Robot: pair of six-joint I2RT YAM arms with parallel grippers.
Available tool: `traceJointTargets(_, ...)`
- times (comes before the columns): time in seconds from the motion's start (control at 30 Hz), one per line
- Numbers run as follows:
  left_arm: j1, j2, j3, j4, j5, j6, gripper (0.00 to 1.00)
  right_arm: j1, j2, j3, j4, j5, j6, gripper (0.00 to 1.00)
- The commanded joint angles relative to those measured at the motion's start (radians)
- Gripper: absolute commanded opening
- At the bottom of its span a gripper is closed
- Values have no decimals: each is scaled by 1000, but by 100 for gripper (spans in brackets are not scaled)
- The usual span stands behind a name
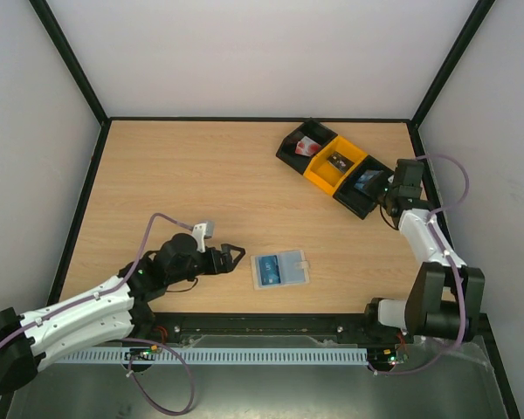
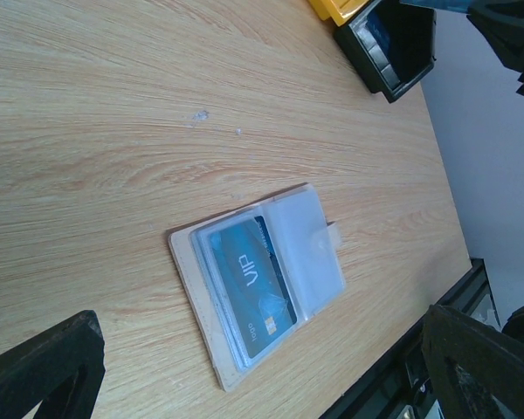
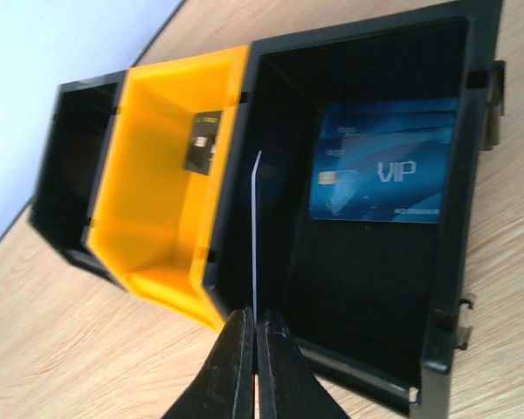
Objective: Take the credit cards out of the card holder
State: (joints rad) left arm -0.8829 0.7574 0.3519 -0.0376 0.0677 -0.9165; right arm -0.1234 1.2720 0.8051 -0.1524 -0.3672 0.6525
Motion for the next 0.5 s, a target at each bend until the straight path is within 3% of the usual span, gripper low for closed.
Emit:
traceJointTargets(0.0,6,18,-11,40,21,-13,100,-10,61,42,-7,76,-31,2)
traceJointTargets(0.2,8,37,-10,47,17,-8,100,-11,152,54,34,126,-44,2)
traceJointTargets(0.47,7,88,-8,82,30,-2,100,-29,273,87,126,56,-64,2)
